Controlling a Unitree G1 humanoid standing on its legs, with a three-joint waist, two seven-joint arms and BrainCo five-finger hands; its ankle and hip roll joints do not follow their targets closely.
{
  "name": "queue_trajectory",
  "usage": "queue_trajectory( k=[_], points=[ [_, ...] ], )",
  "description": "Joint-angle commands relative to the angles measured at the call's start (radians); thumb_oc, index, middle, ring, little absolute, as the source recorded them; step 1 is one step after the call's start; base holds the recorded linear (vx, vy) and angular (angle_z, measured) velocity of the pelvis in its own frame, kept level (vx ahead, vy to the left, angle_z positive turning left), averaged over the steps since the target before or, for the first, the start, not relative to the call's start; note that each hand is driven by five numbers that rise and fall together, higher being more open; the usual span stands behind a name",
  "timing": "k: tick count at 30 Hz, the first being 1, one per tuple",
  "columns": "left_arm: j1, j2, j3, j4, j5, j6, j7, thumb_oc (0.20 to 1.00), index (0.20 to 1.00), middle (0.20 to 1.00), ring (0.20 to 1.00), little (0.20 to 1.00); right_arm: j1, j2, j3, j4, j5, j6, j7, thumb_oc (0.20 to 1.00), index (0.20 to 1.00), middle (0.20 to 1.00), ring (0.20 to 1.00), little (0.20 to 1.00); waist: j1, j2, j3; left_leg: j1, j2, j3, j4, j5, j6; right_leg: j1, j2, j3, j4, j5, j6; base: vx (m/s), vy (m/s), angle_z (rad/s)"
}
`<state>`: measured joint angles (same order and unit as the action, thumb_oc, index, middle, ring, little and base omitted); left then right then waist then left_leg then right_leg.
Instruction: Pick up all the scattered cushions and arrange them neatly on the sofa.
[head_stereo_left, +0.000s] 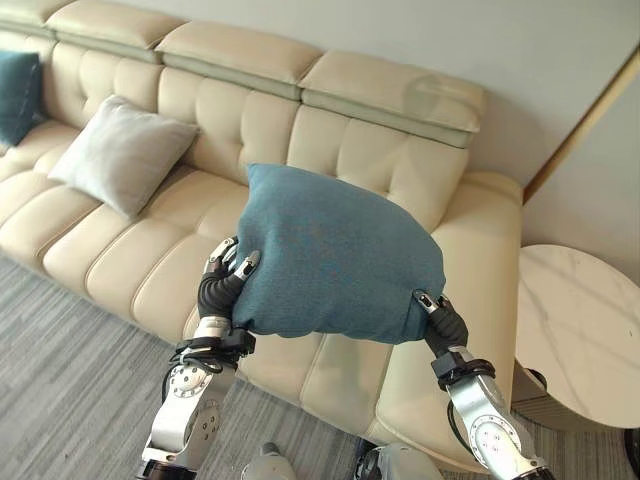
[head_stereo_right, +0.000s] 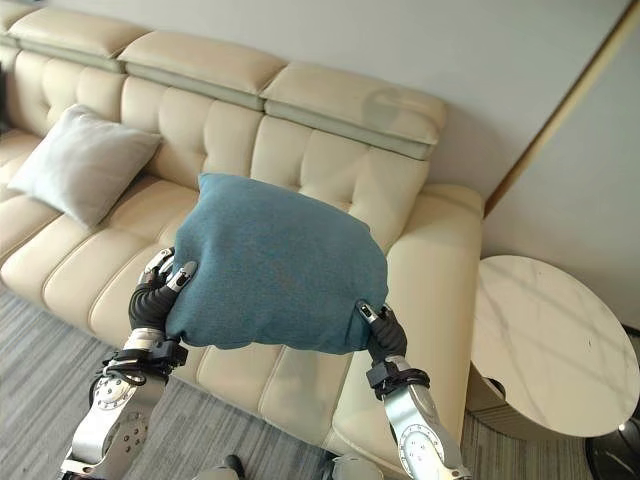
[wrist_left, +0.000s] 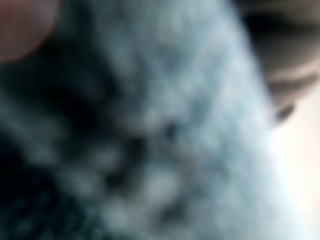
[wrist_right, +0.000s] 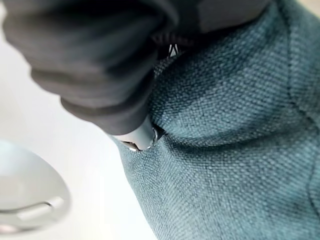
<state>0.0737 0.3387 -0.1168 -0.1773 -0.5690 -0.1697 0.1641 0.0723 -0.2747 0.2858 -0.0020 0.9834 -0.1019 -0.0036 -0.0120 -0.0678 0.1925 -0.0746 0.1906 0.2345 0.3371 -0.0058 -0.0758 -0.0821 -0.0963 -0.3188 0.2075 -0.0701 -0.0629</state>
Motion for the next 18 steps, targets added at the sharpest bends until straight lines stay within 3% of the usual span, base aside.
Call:
queue_trajectory(
  k=[1, 2, 3, 4, 5, 6, 10, 11, 12, 18],
  points=[
    [-0.066, -0.014, -0.028, -0.11, 0.022, -0.079, -0.02, 0.2, 0.2, 0.2, 0.2, 0.2, -0.14, 0.05, 0.045, -0.142, -0.001, -0.065, 0.096, 0.2, 0.2, 0.2, 0.2, 0.2, -0.003, -0.03, -0.014, -0.014, -0.068, -0.066, -0.01, -0.172, 0.002, 0.11, 0.016, -0.019, -0.138, -0.121, 0.063, 0.12, 0.091, -0.46],
    [-0.065, -0.014, -0.028, -0.11, 0.022, -0.079, -0.02, 0.2, 0.2, 0.2, 0.2, 0.2, -0.14, 0.05, 0.045, -0.142, -0.001, -0.065, 0.096, 0.2, 0.2, 0.2, 0.2, 0.2, -0.003, -0.031, -0.013, -0.011, -0.069, -0.065, -0.012, -0.171, 0.002, 0.111, 0.016, -0.019, -0.138, -0.121, 0.063, 0.16, 0.133, -0.54],
    [-0.055, -0.019, -0.023, -0.113, 0.021, -0.083, -0.012, 0.2, 0.2, 0.2, 0.2, 0.2, -0.135, 0.05, 0.051, -0.137, 0.002, -0.066, 0.096, 0.2, 0.2, 0.2, 0.2, 0.2, 0.004, -0.021, -0.01, -0.001, -0.059, -0.135, -0.122, -0.119, -0.012, 0.12, 0.023, 0.016, -0.137, -0.122, 0.068, 0.1, 0.082, -0.44],
    [-0.055, -0.019, -0.023, -0.113, 0.021, -0.083, -0.012, 0.2, 0.2, 0.2, 0.2, 0.2, -0.136, 0.05, 0.051, -0.137, 0.002, -0.066, 0.096, 0.2, 0.2, 0.2, 0.2, 0.2, 0.004, -0.021, -0.01, -0.001, -0.059, -0.135, -0.123, -0.118, -0.012, 0.12, 0.023, 0.016, -0.137, -0.122, 0.068, 0.16, 0.172, -0.74],
    [-0.046, -0.023, -0.021, -0.113, 0.02, -0.088, -0.005, 0.2, 0.2, 0.2, 0.2, 0.2, -0.134, 0.049, 0.055, -0.129, 0.004, -0.064, 0.093, 0.2, 0.2, 0.2, 0.2, 0.2, 0.011, -0.011, -0.008, -0.014, -0.037, -0.206, -0.208, -0.052, -0.027, 0.124, 0.027, 0.048, -0.136, -0.122, 0.073, 0.11, 0.15, -0.68],
    [-0.045, -0.024, -0.02, -0.112, 0.023, -0.09, 0.001, 0.2, 0.2, 0.2, 0.2, 0.2, -0.134, 0.05, 0.056, -0.126, 0.003, -0.062, 0.09, 0.2, 0.2, 0.2, 0.2, 0.2, 0.015, -0.006, -0.005, -0.029, -0.024, -0.248, -0.24, -0.026, -0.032, 0.128, 0.028, 0.067, -0.137, -0.123, 0.078, 0.14, 0.203, -0.78],
    [-0.04, -0.028, -0.02, -0.108, 0.035, -0.099, 0.01, 0.2, 0.2, 0.2, 0.2, 0.2, -0.122, 0.039, 0.048, -0.116, 0.0, -0.06, 0.081, 0.2, 0.2, 0.2, 0.2, 0.2, 0.016, 0.019, -0.002, -0.026, -0.001, -0.319, -0.309, 0.002, -0.049, 0.145, 0.019, 0.116, -0.133, -0.133, 0.097, 0.08, 0.151, -0.59],
    [-0.04, -0.029, -0.021, -0.107, 0.035, -0.099, 0.01, 0.2, 0.2, 0.2, 0.2, 0.2, -0.122, 0.038, 0.049, -0.116, 0.0, -0.06, 0.081, 0.2, 0.2, 0.2, 0.2, 0.2, 0.018, 0.02, -0.002, -0.024, 0.0, -0.317, -0.311, 0.002, -0.049, 0.146, 0.02, 0.117, -0.133, -0.133, 0.097, 0.17, 0.336, -0.32],
    [-0.027, -0.032, -0.032, -0.108, 0.042, -0.09, -0.009, 0.2, 0.2, 0.2, 0.2, 0.2, -0.104, 0.025, 0.043, -0.123, -0.021, -0.045, 0.092, 0.2, 0.2, 0.2, 0.2, 0.2, 0.009, 0.044, -0.019, 0.001, -0.004, -0.311, -0.336, 0.006, -0.056, 0.159, 0.008, 0.114, -0.139, -0.127, 0.109, 0.11, 0.196, -0.24],
    [-0.024, -0.007, -0.041, -0.08, 0.058, -0.075, -0.015, 0.2, 0.2, 0.2, 0.2, 0.2, -0.086, 0.037, 0.042, -0.116, -0.049, -0.019, 0.083, 0.2, 0.2, 0.2, 0.2, 0.2, 0.007, 0.041, -0.031, 0.045, -0.053, -0.272, -0.369, -0.008, -0.031, 0.144, -0.035, 0.148, -0.144, -0.096, 0.141, 0.1, 0.229, -0.06]
  ],
)
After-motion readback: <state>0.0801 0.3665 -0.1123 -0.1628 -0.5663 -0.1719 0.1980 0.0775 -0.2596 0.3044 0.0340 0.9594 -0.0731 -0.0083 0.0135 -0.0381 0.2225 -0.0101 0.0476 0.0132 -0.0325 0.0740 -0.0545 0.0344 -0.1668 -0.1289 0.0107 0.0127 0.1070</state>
